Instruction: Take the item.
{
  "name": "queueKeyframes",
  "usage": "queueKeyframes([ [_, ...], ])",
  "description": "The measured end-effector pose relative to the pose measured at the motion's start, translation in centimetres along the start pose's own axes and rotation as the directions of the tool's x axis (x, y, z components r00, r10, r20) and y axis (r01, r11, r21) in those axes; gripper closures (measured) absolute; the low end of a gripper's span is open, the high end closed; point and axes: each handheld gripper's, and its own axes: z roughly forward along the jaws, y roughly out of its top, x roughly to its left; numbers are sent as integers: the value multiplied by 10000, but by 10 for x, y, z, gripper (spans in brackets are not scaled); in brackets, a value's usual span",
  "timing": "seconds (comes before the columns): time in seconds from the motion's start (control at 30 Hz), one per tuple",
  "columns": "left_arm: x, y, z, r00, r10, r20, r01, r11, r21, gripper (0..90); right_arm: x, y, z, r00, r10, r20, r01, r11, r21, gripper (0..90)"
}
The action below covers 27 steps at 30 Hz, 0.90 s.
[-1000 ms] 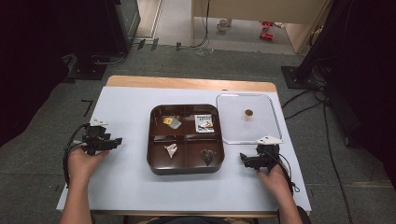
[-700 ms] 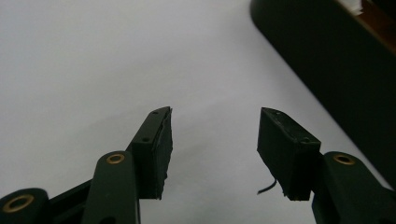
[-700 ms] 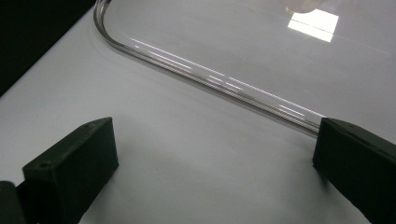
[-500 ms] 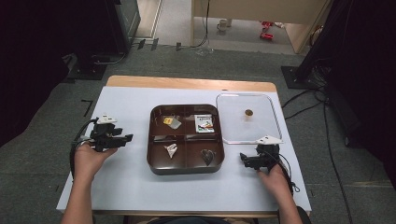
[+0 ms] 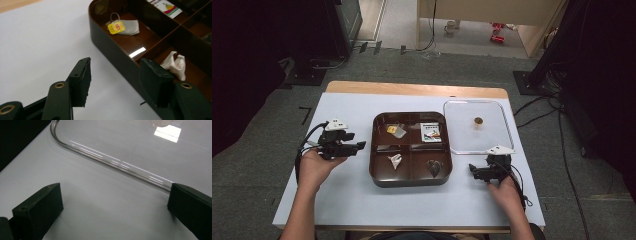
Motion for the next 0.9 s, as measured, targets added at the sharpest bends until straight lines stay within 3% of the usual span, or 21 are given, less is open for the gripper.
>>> queueKeyframes([
  [0.4,-24,14,11,9937,641,924,-628,9979,-162,440,0,0,0,10000,-4,2,4,10000,0,0],
  [0.53,-29,16,15,9912,816,1040,-805,9967,-139,439,0,0,0,10000,-5,-1,5,10000,-3,0],
  [0.9,-45,19,30,9774,1258,1700,-1248,9920,-165,451,0,0,0,10000,-20,8,20,10000,-13,0],
])
